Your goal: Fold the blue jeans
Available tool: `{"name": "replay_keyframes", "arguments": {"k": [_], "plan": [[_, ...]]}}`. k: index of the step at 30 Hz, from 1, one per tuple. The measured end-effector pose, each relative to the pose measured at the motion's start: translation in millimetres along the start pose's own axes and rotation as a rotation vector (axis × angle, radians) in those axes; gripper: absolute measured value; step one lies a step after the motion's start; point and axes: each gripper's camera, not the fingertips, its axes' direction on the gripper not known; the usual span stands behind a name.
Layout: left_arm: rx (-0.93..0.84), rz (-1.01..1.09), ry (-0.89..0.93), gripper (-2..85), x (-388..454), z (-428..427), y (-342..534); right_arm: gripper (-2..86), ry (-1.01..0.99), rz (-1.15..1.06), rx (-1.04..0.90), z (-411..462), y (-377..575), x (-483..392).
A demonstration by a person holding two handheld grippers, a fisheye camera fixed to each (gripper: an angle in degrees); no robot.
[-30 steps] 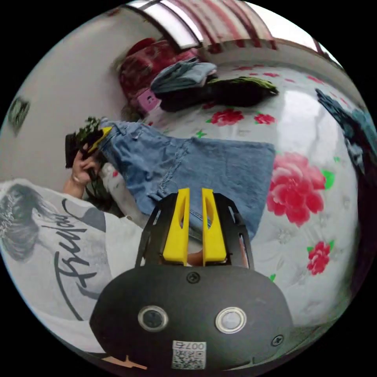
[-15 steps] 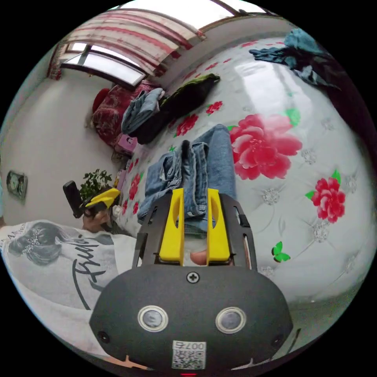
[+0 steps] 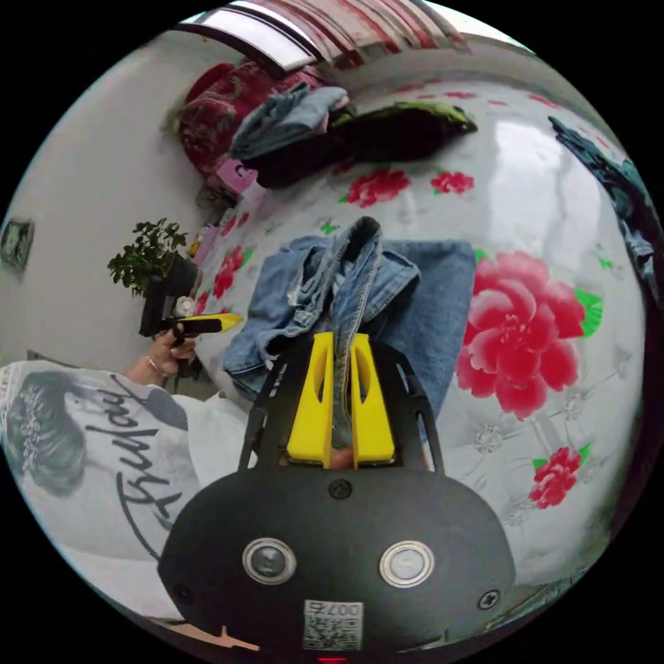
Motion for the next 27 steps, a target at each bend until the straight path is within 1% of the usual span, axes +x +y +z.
{"name": "replay_keyframes", "arguments": {"k": [3, 5, 8, 10, 12, 13, 14, 16, 18, 20, 21, 22, 23, 25, 27], "plan": [[-0.065, 0.019, 0.055, 15.2, -5.0, 33.3, -21.3, 6.4, 0.027, 0.026, 0.003, -20.5, -0.4, 26.5], [-0.123, 0.03, 0.101, 16.1, -7.0, 57.1, -35.5, 8.5, 0.063, 0.148, -0.037, -13.7, 0.9, 63.2], [-0.184, 0.041, 0.071, 16.2, -9.0, 86.2, -55.7, 11.2, 0.051, 0.29, -0.039, -14.2, 7.7, 104.9], [-0.228, 0.058, 0.037, 13.8, -14.1, 99.5, -67.8, 11.5, -0.003, 0.352, -0.058, -7.3, 12.9, 125.8], [-0.253, 0.063, 0.073, 10.9, -18.3, 110.3, -76.2, 10.6, -0.023, 0.365, -0.007, -13.2, 14.3, 134.0], [-0.262, 0.063, 0.078, 8.3, -19.0, 116.0, -82.7, 9.2, -0.12, 0.36, -0.039, -8.8, 8.7, 139.3], [-0.267, 0.07, 0.077, 7.0, -18.1, 118.5, -86.5, 7.8, -0.146, 0.386, -0.036, -10.3, 3.4, 143.6], [-0.313, 0.121, 0.032, 5.1, -7.2, 127.4, -103.9, 5.7, -0.162, 0.36, -0.083, -12.7, -9.2, 146.7], [-0.306, 0.185, 0.004, 4.2, 6.0, 126.2, -117.5, 4.0, -0.186, 0.339, -0.107, -22.3, -24.6, 150.0], [-0.258, 0.23, 0.071, 3.4, 16.8, 117.2, -136.7, 2.5, -0.223, 0.287, -0.05, -50.7, -52.4, 146.7], [-0.229, 0.252, 0.14, 3.0, 23.6, 111.1, -154.9, 2.2, -0.24, 0.271, -0.03, -59.5, -61.9, 145.0], [-0.204, 0.286, 0.172, 2.9, 32.5, 105.2, -176.9, 1.7, -0.27, 0.236, 0.009, -77.5, -84.0, 140.4], [-0.192, 0.31, 0.169, 2.8, 38.2, 101.9, -189.0, 1.4, -0.266, 0.201, 0.051, -97.5, -110.5, 134.8], [-0.138, 0.43, 0.115, 2.8, 65.1, 84.6, -241.5, 1.0, -0.23, 0.122, 0.107, -129.6, -155.2, 124.1], [-0.078, 0.481, 0.108, 3.0, 80.3, 66.1, -284.2, 0.9, -0.191, 0.054, 0.176, -162.5, -202.0, 114.0]]}}
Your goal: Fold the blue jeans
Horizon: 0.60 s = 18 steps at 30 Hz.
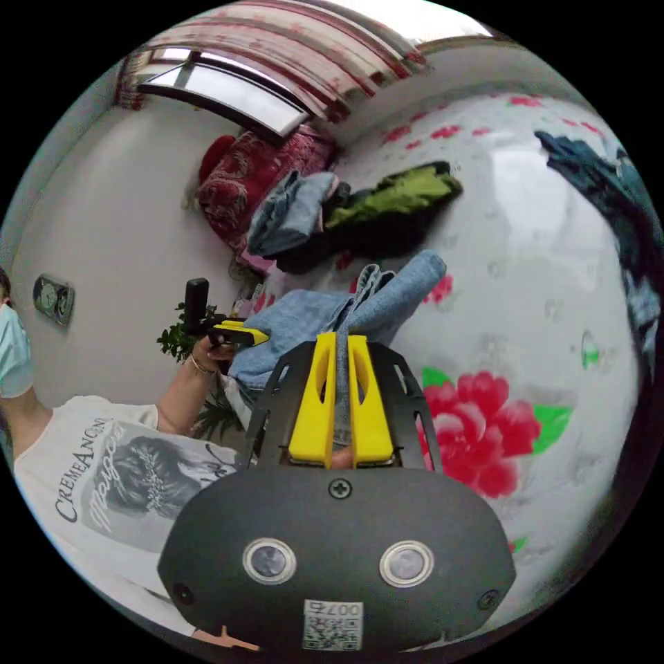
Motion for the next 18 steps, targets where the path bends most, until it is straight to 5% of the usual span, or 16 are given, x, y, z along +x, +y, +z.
{"name": "replay_keyframes", "arguments": {"k": [5, 9, 18], "plan": [[0.207, -0.039, -0.247, 5.4, -32.1, -48.0, -95.9, 1.4, 0.055, -0.087, 0.244, -32.5, -148.1, -21.2], [0.192, -0.34, -0.498, 6.5, -93.0, -13.0, -99.7, 3.2, 0.069, 0.082, 0.257, 5.5, -202.2, 11.1], [-0.164, -0.262, -0.625, 6.1, -34.3, 150.7, 105.5, 5.8, 0.541, 0.09, 0.022, 71.2, 7.6, 37.4]]}}
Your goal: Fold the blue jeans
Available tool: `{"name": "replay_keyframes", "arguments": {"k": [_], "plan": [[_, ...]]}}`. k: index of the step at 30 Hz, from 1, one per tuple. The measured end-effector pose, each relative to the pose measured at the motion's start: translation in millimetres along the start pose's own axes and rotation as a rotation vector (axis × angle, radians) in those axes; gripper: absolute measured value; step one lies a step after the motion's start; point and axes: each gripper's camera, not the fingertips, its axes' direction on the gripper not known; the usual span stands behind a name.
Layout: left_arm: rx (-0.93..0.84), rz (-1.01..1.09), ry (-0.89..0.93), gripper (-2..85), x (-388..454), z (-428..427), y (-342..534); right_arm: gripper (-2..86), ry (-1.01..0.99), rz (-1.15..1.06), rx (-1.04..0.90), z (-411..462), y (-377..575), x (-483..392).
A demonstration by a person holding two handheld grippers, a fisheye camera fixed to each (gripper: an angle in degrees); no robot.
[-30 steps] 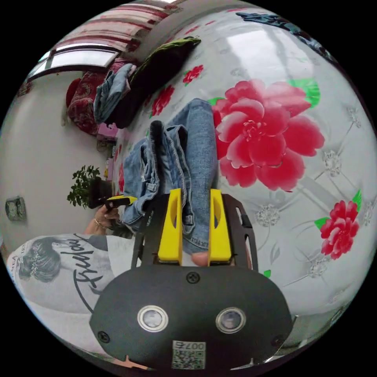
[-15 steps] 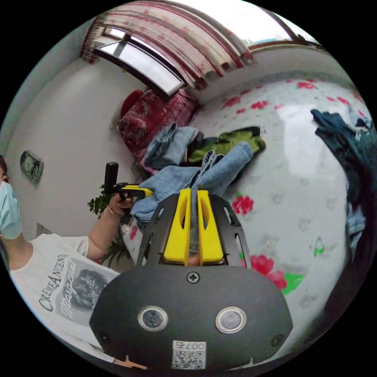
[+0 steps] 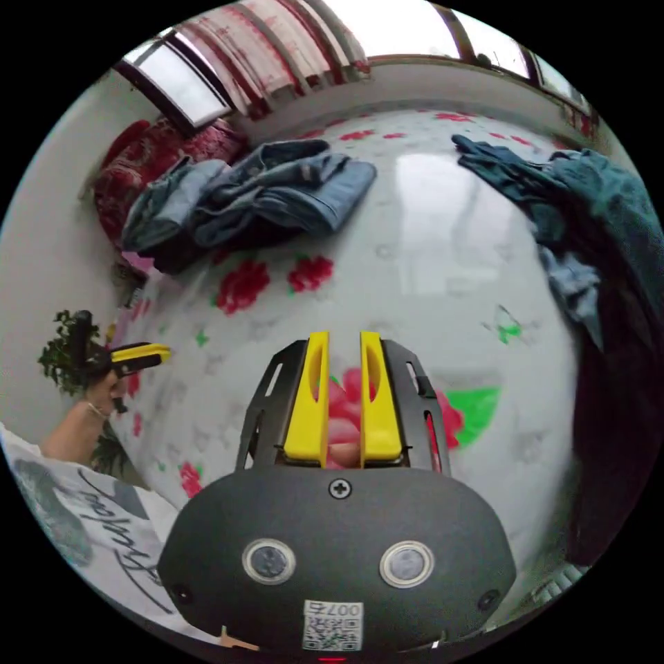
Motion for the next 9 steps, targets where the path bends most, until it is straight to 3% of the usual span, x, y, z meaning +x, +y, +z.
{"name": "replay_keyframes", "arguments": {"k": [5, 9], "plan": [[-0.059, 0.02, 0.048, 5.7, 44.3, 0.0, 87.8, 6.7, 0.577, 0.124, 0.256, -152.3, 94.0, 46.1], [-0.042, 0.014, 0.104, 5.3, 70.3, -8.7, 110.6, 7.2, 0.725, 0.323, 0.436, -245.5, 99.8, 92.9]]}}
